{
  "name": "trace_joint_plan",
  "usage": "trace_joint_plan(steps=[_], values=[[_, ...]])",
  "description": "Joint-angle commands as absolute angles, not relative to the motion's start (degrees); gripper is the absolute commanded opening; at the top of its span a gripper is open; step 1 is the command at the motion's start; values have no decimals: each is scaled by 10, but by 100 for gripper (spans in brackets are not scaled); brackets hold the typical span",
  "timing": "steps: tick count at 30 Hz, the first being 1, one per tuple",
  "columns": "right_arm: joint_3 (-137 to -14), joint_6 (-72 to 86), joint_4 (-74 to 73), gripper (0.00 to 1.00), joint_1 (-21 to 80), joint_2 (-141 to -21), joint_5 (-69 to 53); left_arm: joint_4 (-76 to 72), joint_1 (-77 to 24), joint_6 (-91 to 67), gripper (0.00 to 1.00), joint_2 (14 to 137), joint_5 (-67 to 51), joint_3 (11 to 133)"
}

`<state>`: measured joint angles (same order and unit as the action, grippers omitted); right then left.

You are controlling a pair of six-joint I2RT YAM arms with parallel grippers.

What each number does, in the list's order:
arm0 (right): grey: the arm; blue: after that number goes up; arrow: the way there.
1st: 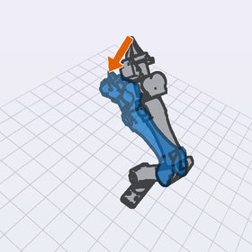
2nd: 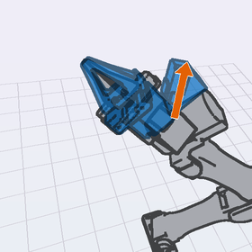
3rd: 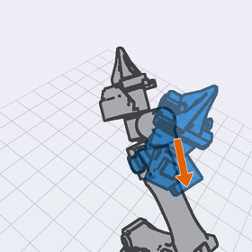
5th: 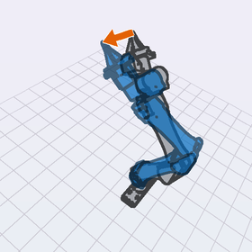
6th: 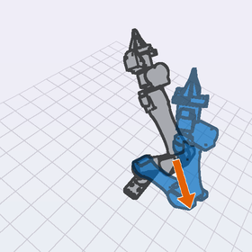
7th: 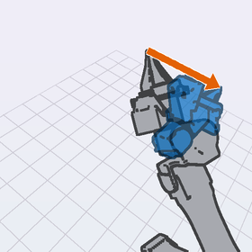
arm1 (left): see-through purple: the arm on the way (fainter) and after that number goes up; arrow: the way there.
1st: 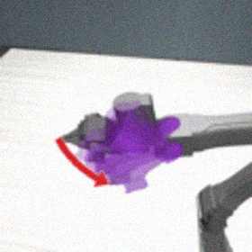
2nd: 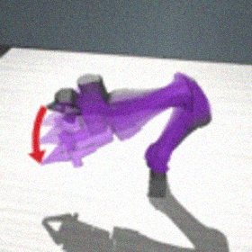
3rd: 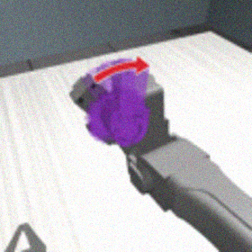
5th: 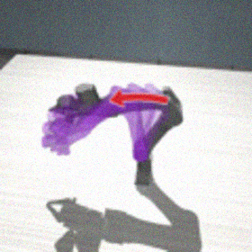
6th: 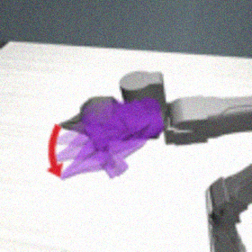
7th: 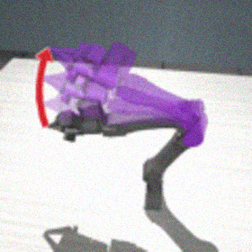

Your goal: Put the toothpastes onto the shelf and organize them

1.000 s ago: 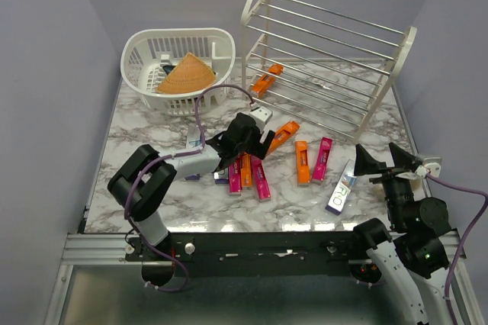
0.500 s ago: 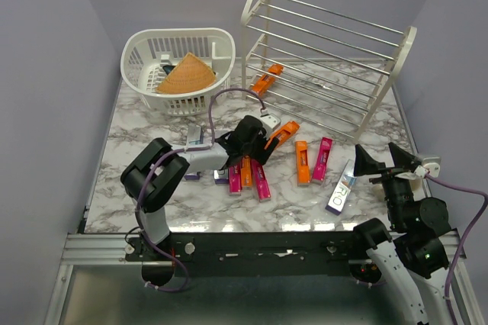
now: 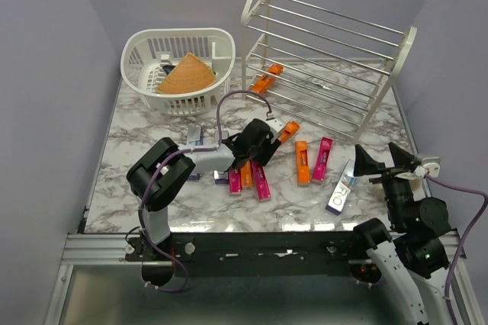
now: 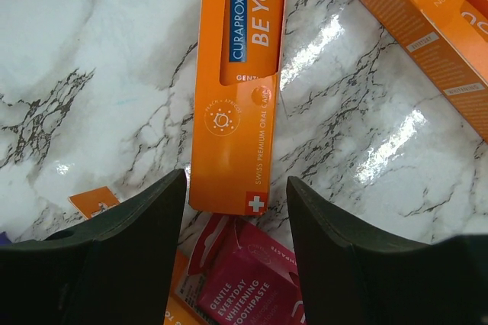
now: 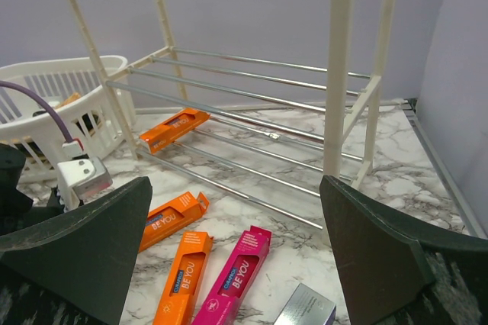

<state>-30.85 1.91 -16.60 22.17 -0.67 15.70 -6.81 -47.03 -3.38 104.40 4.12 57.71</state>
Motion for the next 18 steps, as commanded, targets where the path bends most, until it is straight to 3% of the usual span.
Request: trace_joint_plan(steps=[1,11,18], values=[[-320,15,-175,100,226,158,149,-59,-478,-34,63,1053,69,593],[-321,17,-175,100,226,158,148,-57,-486,-40,60,1076,69,607],[-323,18,-176,100,226,157,146,-60,-488,-45,52,1059,84,600]])
